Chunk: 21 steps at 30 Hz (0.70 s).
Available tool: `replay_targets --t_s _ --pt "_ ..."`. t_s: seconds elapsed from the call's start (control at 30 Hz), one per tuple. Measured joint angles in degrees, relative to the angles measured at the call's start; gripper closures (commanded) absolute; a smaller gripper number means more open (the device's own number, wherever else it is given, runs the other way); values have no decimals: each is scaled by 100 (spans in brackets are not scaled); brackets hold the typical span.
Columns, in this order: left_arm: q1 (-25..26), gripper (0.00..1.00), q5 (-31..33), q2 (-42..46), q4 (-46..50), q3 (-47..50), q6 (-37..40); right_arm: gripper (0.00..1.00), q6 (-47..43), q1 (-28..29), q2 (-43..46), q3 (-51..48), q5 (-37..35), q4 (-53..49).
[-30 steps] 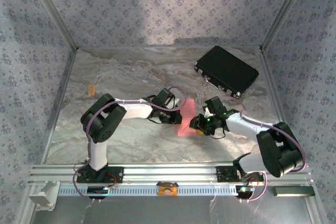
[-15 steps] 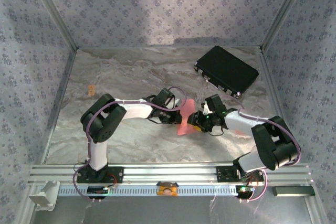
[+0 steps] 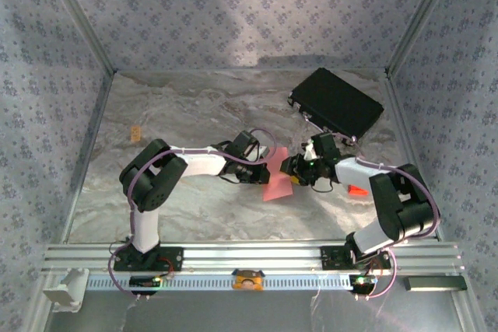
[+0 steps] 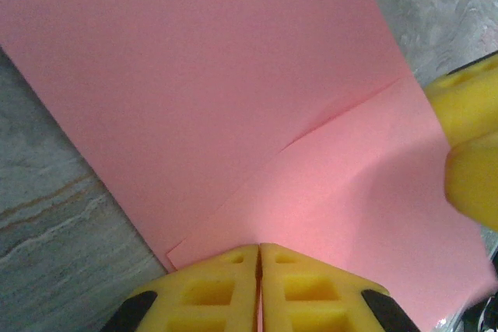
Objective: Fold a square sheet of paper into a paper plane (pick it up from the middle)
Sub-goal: Turn over the paper at the center of the table.
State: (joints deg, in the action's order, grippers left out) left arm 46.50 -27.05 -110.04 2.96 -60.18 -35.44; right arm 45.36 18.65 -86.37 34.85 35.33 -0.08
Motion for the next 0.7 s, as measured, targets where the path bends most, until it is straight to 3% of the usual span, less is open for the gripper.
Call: replay_targets --t_s 0.43,0.7 --pt "0 90 2 0 -2 0 -17 60 -17 -155 -317 -9 210 358" --pt "0 90 2 2 -4 0 -24 70 -17 -249 -387 -109 334 675"
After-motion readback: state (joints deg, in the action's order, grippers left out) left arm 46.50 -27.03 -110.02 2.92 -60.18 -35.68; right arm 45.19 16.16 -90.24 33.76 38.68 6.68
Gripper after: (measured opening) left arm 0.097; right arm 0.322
